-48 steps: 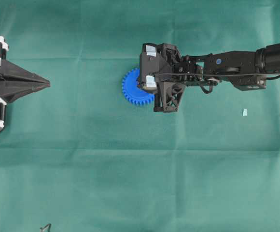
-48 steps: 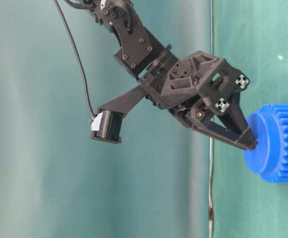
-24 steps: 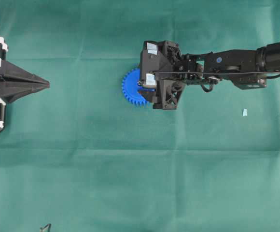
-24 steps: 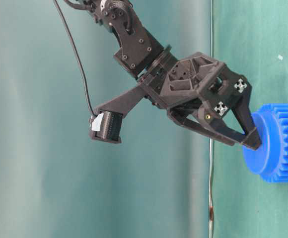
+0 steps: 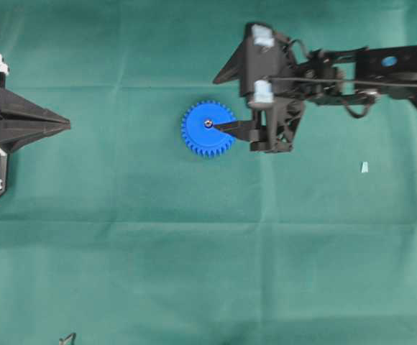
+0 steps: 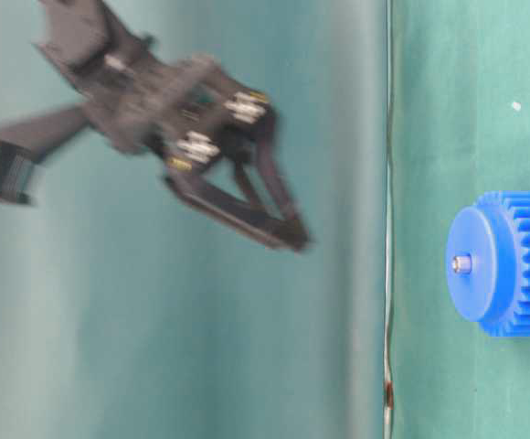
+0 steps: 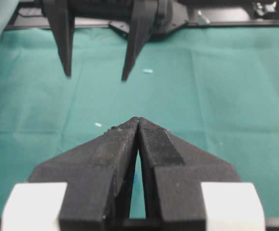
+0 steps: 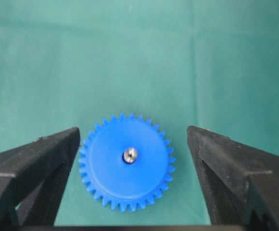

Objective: Insert the shaft into the center hole of the gear.
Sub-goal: 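Open the right gripper and lift it away from the gear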

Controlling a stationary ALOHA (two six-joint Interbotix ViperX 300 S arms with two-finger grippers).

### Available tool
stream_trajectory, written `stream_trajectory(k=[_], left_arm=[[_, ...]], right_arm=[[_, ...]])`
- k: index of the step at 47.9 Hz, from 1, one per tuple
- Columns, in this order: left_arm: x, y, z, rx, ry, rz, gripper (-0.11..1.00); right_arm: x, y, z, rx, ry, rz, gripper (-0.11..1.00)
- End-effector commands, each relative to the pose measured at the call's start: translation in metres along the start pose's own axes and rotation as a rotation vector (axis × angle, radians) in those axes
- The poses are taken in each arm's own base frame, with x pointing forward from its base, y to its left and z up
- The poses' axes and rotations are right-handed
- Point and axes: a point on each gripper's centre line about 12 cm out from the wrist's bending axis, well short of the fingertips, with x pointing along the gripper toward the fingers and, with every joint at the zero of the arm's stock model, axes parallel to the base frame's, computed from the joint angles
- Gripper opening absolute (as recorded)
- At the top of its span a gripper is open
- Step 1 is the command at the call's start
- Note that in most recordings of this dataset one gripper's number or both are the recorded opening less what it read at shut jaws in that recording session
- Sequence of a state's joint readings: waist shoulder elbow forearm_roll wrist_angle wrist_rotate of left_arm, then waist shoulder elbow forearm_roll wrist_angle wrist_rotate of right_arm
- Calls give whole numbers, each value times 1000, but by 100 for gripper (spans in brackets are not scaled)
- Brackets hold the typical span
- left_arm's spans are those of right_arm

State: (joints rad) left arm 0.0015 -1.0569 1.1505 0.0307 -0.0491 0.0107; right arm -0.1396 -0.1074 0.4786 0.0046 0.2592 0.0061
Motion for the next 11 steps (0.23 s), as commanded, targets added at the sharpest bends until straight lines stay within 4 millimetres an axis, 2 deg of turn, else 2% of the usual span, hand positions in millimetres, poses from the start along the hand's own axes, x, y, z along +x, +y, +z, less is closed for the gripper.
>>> stream_trajectory(k=[1, 11], left_arm=[[0, 1, 13, 0, -37, 3, 0], [-3, 1, 16, 0, -46, 4, 0]], right_arm=[[-25, 1, 22, 0, -75, 3, 96], [-49, 2, 22, -1, -113, 5, 96]])
